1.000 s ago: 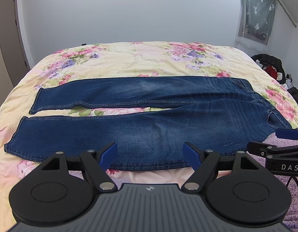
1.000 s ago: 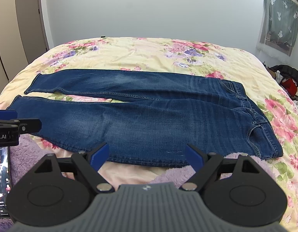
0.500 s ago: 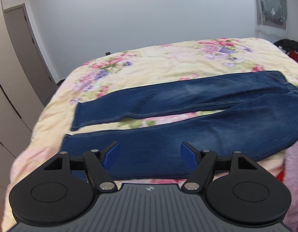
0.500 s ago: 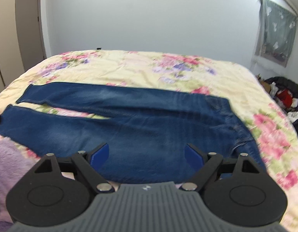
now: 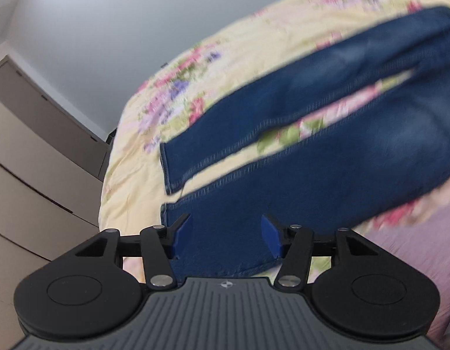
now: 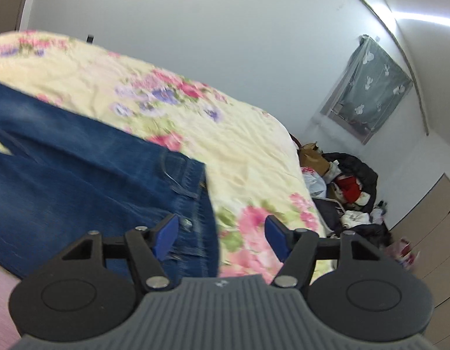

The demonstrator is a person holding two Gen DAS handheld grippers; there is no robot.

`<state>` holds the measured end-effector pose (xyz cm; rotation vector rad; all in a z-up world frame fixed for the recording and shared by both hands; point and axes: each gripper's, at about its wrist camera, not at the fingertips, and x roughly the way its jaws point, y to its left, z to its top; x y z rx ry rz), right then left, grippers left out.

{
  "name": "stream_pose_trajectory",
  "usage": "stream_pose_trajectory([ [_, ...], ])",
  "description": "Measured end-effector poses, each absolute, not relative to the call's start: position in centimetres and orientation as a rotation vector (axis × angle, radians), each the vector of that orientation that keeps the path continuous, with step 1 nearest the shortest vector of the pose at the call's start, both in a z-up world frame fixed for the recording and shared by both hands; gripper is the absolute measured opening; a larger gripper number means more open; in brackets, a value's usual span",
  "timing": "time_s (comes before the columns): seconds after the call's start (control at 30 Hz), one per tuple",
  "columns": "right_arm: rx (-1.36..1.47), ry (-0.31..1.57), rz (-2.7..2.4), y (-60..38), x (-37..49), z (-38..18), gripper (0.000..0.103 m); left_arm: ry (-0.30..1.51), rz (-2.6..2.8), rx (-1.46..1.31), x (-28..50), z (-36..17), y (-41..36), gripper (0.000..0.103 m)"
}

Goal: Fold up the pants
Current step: 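Grasp the jeans hem with the left gripper while the right grasps the waistband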

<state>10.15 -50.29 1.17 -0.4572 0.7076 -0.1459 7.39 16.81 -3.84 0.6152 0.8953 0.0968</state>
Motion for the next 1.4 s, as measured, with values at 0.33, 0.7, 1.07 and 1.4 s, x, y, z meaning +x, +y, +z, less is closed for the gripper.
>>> stream_pose_trajectory([
  [0.33,-0.348,0.912,-0.208,-55.8,10.9,-8.0,0.035,1.156,0.001,0.889,7.7,-12.9,20.8,0.065],
  [0.7,-0.384,0.986,-0.146,-55.6,10.8,-9.7,0.034,1.189,0.047,1.174,9.5,-19.4,19.2,0.023],
  [1.07,-0.57,1.006,0.07,-52.7,8.0,-10.9,0.034,1.012,0.176,0.872,10.9,-11.5,19.4,0.004],
  [1.4,-0.729,1.014,0.248,-49.7,7.7,-12.9,0.034,1.027,0.243,0.801,12.3,-9.9,18.9,0.004],
])
